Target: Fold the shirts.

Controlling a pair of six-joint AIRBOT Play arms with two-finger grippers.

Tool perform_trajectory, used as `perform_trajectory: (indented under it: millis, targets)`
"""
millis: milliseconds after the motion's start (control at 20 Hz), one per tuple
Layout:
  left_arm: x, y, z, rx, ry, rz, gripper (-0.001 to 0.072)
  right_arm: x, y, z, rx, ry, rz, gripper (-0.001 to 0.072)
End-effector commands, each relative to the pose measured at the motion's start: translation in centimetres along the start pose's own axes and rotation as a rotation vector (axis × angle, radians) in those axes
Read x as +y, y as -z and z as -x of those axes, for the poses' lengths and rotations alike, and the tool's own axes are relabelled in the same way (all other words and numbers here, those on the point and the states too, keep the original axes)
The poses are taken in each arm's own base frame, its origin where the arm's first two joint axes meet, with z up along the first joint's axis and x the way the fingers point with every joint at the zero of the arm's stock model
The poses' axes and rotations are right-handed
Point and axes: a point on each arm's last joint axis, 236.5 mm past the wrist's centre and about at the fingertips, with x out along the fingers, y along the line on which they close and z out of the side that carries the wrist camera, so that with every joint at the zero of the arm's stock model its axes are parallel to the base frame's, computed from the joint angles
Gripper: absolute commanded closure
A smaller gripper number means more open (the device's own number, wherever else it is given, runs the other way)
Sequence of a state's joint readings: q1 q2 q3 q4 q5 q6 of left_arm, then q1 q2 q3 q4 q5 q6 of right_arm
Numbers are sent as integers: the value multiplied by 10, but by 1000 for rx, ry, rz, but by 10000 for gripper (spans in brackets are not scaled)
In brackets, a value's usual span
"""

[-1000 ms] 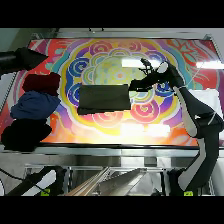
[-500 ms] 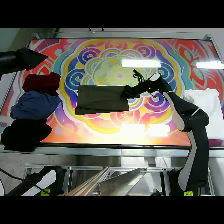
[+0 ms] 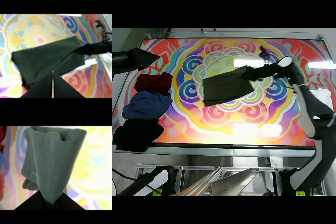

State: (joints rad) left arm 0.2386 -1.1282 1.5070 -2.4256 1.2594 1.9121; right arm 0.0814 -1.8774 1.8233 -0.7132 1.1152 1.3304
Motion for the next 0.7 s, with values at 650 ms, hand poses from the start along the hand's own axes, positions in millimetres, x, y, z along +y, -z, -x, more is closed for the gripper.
perform_trajectory:
  millis: [650]
  targets:
    - [0, 0, 0, 0, 0, 2, 684, -184, -2, 360, -468, 590, -667, 686]
